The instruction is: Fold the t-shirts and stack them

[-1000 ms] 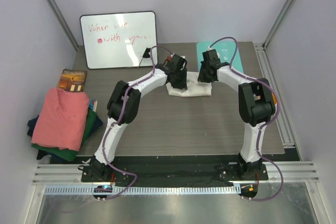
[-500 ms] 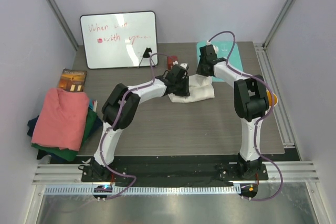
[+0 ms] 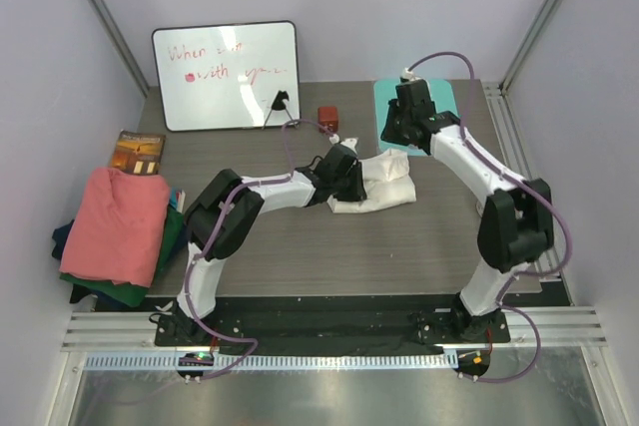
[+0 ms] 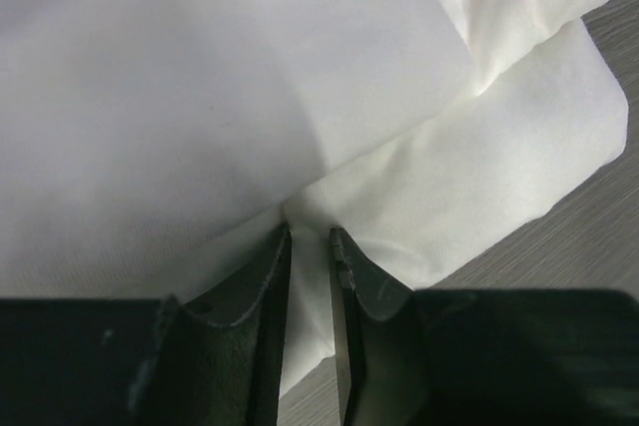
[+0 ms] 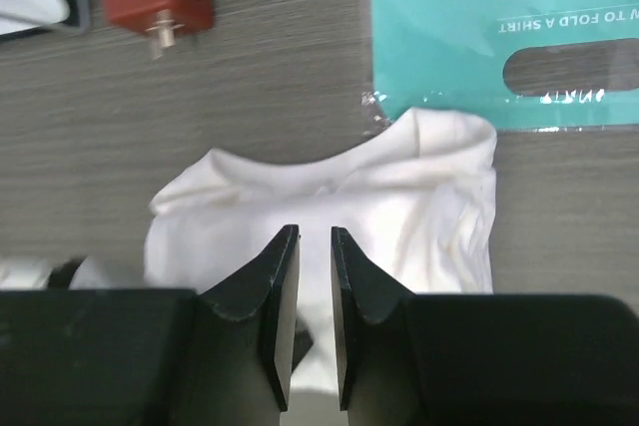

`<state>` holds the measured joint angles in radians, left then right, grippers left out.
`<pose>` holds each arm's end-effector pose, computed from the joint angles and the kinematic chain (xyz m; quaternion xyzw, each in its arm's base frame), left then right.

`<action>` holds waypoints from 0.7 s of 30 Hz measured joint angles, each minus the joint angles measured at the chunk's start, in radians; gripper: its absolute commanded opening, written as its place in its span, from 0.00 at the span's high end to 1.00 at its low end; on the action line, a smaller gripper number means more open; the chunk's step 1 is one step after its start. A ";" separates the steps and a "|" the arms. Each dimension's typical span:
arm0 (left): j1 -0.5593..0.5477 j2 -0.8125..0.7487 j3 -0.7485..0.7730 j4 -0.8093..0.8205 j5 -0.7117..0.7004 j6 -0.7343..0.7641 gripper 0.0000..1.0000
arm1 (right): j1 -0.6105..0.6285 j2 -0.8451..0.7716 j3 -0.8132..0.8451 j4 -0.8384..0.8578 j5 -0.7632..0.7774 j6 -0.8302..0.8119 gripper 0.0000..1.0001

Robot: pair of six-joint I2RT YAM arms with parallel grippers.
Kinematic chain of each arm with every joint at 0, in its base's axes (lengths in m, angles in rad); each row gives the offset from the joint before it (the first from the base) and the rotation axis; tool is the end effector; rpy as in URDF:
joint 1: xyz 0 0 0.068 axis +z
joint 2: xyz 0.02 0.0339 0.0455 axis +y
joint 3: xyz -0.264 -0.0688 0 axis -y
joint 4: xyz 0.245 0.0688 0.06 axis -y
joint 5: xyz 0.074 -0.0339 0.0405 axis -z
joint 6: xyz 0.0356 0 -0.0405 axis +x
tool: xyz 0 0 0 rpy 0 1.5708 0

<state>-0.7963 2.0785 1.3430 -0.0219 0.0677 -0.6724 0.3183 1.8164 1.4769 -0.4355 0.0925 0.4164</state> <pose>0.3129 -0.3232 0.1491 0.0702 0.9153 -0.2880 0.2726 0.3936 0.1262 0.2680 0.0630 0.9189 0.0992 0.3765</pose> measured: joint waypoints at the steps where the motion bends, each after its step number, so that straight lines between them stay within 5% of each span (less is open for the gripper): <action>1: -0.002 -0.002 -0.004 0.006 -0.005 -0.007 0.76 | 0.008 -0.058 -0.029 -0.011 -0.006 0.000 0.75; 7: -0.011 -0.010 -0.021 0.021 -0.039 -0.046 0.76 | 0.093 -0.270 -0.216 -0.006 -0.021 0.011 0.76; 21: -0.030 -0.044 -0.061 0.006 -0.090 -0.089 0.84 | 0.164 -0.192 -0.502 0.129 0.005 0.107 0.78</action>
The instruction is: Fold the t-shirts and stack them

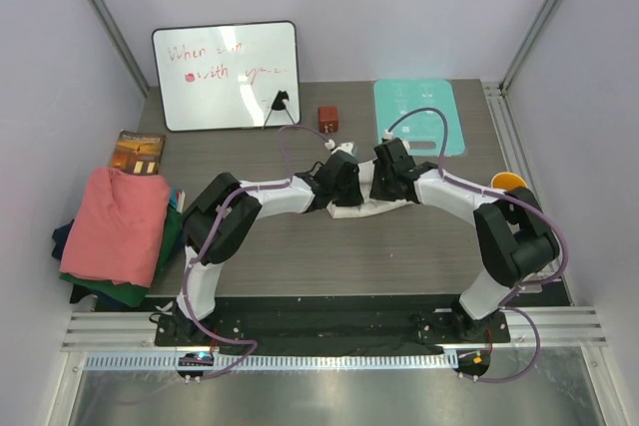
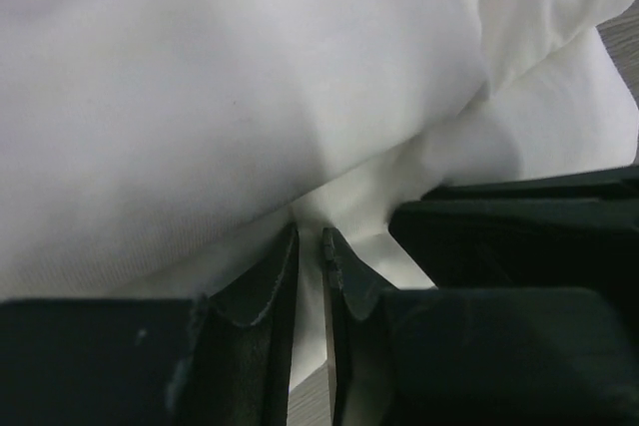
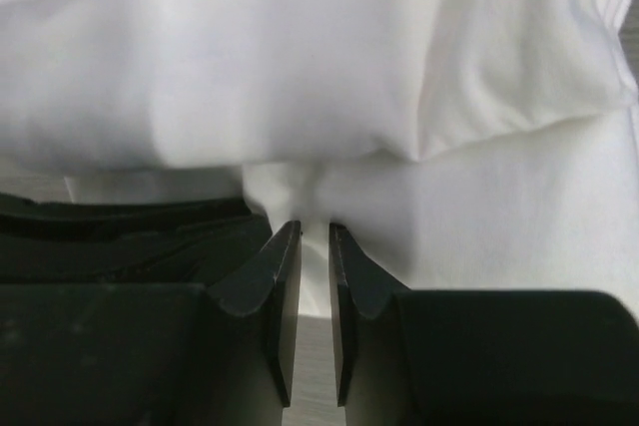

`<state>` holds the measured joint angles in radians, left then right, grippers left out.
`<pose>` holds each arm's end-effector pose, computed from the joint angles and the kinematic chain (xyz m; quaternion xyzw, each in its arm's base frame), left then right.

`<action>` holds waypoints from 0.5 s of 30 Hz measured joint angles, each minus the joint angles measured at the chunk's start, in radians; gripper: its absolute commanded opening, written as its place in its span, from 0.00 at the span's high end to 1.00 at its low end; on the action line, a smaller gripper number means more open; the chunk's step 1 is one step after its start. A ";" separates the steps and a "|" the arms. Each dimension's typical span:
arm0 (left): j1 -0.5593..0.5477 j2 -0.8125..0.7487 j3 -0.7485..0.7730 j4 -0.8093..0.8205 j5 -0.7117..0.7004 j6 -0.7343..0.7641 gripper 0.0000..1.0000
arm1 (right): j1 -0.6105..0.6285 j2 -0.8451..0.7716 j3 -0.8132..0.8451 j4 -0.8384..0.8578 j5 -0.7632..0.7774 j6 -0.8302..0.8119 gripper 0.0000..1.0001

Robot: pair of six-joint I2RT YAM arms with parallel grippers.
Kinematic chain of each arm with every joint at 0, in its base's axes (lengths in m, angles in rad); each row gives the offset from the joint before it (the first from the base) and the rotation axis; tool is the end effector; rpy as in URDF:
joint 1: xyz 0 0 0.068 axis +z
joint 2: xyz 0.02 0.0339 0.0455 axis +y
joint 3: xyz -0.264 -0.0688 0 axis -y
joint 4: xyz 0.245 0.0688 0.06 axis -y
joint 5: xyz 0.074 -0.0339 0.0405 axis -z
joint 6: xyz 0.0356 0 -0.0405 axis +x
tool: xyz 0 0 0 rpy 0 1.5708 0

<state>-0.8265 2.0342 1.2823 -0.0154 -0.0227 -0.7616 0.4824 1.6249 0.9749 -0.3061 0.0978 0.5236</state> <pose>0.2965 -0.3208 0.1501 0.0254 0.9200 -0.2715 0.2815 0.2928 0.1494 0.1872 0.0344 0.9515 0.1048 0.2872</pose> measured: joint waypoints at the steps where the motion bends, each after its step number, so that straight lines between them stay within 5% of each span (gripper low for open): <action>1: 0.000 0.000 0.000 0.000 0.000 0.000 0.84 | 0.000 0.011 0.000 0.021 0.001 0.003 0.78; 15: -0.032 -0.003 -0.026 0.038 -0.064 0.002 0.86 | 0.005 0.177 0.118 0.074 0.039 0.005 0.79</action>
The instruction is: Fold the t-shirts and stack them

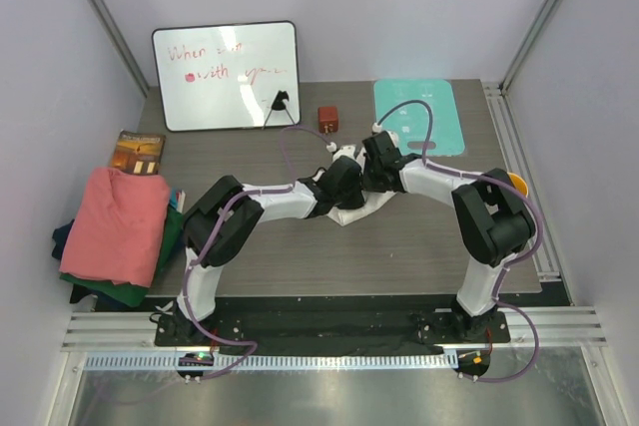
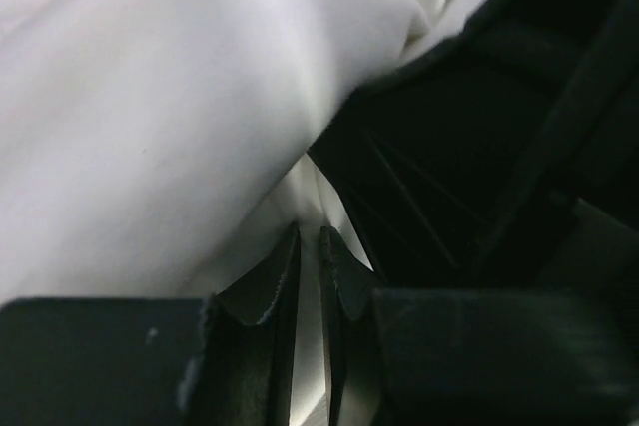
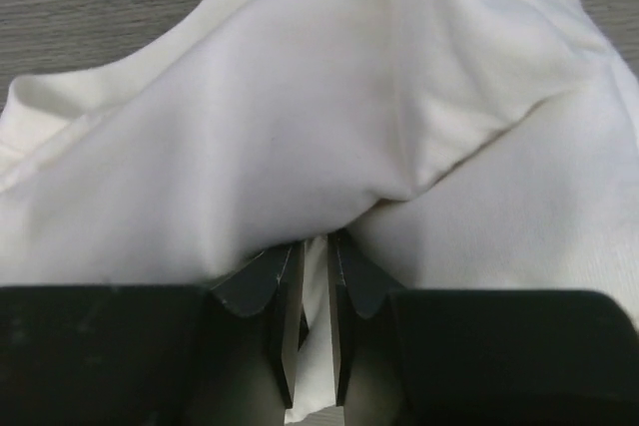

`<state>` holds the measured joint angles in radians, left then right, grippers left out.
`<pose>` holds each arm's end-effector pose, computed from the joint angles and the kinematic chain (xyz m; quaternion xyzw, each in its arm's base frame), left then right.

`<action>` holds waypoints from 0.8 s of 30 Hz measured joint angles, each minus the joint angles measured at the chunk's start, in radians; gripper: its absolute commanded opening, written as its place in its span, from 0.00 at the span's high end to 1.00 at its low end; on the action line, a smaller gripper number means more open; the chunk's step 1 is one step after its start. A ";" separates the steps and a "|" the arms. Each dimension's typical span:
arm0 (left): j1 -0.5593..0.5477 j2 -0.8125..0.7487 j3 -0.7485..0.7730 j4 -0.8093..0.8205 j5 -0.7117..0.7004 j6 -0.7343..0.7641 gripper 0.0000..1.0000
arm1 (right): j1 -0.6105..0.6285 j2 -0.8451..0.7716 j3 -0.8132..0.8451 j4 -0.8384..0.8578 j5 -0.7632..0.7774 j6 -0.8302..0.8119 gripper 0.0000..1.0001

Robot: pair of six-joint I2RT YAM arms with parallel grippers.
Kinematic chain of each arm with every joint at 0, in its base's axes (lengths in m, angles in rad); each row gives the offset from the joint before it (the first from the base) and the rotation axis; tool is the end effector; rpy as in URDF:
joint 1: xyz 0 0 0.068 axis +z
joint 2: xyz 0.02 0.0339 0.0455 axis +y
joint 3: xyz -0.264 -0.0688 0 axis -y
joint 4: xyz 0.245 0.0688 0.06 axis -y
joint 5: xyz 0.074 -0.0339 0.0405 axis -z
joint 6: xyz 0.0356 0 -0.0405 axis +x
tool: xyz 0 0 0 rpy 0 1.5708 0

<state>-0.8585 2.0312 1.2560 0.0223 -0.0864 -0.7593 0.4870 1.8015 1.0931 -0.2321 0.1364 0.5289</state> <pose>0.2861 -0.3266 0.1466 0.0283 0.9164 -0.2601 0.3029 0.3291 0.1688 0.1684 0.0410 0.9479 0.0938 0.3017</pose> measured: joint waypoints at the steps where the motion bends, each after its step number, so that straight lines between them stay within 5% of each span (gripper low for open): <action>1: -0.003 0.000 -0.003 0.006 -0.006 0.000 0.86 | 0.000 0.006 0.008 -0.001 0.002 -0.001 0.79; 24: -0.054 -0.033 -0.098 0.097 -0.008 0.004 0.88 | -0.034 0.211 0.352 -0.004 0.032 -0.019 0.78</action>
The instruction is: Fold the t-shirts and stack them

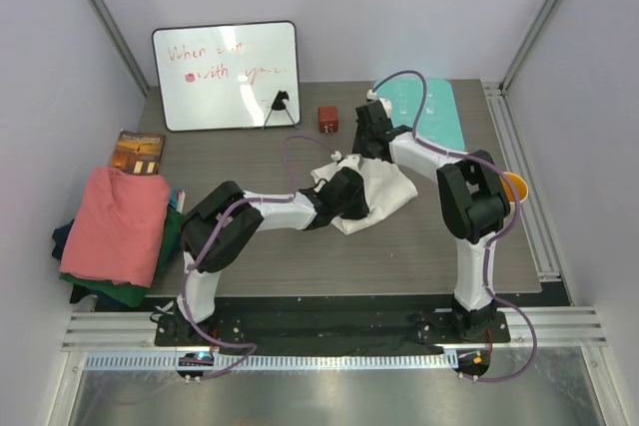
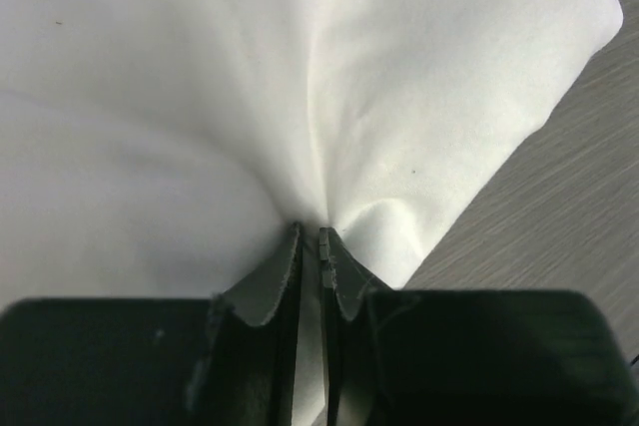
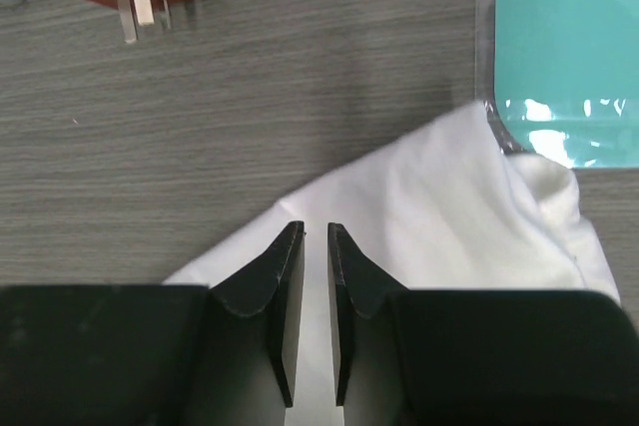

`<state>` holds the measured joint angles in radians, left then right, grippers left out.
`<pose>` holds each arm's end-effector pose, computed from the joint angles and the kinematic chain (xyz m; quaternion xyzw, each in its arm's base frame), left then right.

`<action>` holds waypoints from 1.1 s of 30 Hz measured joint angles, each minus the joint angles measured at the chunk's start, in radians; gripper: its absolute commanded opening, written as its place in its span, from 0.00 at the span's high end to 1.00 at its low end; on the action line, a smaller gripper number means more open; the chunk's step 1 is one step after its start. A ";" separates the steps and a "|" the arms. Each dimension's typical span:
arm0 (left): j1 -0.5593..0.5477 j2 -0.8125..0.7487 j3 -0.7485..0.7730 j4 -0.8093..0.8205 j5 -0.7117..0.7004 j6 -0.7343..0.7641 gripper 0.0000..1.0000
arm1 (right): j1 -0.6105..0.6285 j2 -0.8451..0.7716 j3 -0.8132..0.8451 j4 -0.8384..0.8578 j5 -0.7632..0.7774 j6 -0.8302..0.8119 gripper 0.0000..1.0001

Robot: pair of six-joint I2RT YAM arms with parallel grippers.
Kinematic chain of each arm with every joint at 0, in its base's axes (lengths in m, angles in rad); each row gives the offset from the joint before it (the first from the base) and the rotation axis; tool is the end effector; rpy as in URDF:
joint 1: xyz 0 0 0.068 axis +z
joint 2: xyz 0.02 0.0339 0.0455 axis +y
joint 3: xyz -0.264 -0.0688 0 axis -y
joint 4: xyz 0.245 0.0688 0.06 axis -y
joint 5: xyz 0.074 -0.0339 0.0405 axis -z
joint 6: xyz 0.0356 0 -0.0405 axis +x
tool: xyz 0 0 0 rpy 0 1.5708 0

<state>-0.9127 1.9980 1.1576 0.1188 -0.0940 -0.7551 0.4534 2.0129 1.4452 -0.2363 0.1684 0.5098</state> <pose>0.2593 -0.3300 0.1390 0.0524 0.9089 -0.2760 0.3082 0.4049 0.1906 0.1924 0.0575 0.9229 0.1035 0.3665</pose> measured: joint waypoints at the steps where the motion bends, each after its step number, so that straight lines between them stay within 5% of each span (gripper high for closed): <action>1: -0.002 -0.003 -0.007 0.004 0.005 0.000 0.87 | -0.002 0.005 0.010 -0.001 -0.001 -0.003 0.79; 11: -0.021 -0.075 -0.065 -0.026 0.030 -0.005 0.66 | -0.013 -0.051 0.036 -0.044 0.017 -0.049 0.75; 19: -0.028 -0.103 0.018 -0.280 -0.011 0.014 0.63 | -0.017 -0.295 -0.211 -0.056 0.023 -0.056 0.77; 33: 0.087 -0.254 0.042 -0.563 -0.083 0.060 0.57 | -0.009 -0.348 -0.499 -0.009 -0.045 -0.014 0.78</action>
<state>-0.8253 1.7439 1.1999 -0.4442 -0.1772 -0.6952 0.4446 1.6646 0.9459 -0.2451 0.1234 0.4961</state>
